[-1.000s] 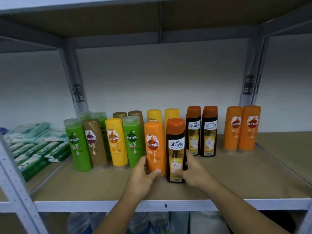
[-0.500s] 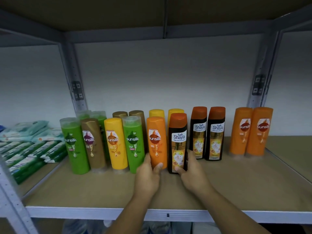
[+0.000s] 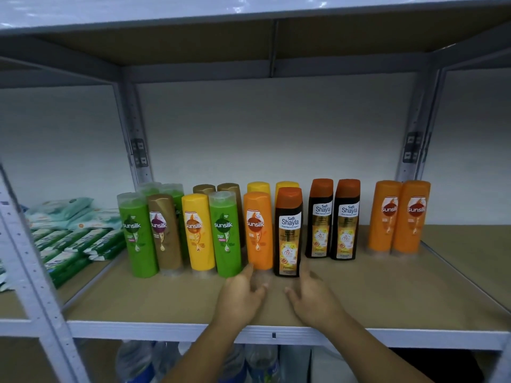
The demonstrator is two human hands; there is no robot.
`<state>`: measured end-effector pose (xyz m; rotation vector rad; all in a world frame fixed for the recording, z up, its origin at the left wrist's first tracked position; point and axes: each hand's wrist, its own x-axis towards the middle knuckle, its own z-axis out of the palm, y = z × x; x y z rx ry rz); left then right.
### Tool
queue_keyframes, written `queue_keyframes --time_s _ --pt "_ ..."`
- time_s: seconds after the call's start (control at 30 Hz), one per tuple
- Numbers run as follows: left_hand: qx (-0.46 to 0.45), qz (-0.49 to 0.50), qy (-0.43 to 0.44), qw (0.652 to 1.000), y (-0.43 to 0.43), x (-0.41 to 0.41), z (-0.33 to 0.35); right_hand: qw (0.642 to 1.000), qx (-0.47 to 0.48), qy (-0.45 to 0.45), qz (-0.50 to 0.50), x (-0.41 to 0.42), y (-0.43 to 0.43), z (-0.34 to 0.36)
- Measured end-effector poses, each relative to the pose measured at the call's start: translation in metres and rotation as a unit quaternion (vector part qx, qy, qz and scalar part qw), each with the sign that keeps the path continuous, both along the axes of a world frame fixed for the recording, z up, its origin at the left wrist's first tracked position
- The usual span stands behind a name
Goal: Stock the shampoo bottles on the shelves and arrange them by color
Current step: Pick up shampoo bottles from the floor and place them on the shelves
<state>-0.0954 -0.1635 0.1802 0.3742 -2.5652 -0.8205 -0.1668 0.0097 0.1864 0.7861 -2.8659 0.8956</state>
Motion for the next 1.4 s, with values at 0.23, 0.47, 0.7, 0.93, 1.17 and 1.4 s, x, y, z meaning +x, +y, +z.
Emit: queue_keyframes --time_s 0.23,0.47,0.7,0.93,1.17,1.4 --pt "-0.181 -0.083 -0.09 0.976 0.01 0.033 -0.006 0.976 0.188 0.078 0.077 0.034 0.022 -0.002" --pt "-0.234 -0.107 -0.107 0.96 0.031 0.081 -0.013 0.966 0.208 0.057 0.14 0.078 0.057 -0.004" --pt "-0.186 -0.121 -0.087 0.971 0.055 0.119 -0.02 0.969 0.201 0.038 0.141 0.119 0.087 -0.008" --pt "-0.112 -0.153 -0.179 0.966 0.092 0.161 -0.077 0.967 0.222 -0.071 0.104 0.161 0.128 -0.047" --pt "-0.024 -0.198 -0.278 0.94 0.122 0.182 -0.155 0.941 0.281 -0.173 0.079 0.203 0.154 -0.122" --pt "0.022 -0.238 -0.354 0.904 0.133 0.187 -0.213 0.927 0.263 -0.266 0.022 0.233 0.169 -0.186"
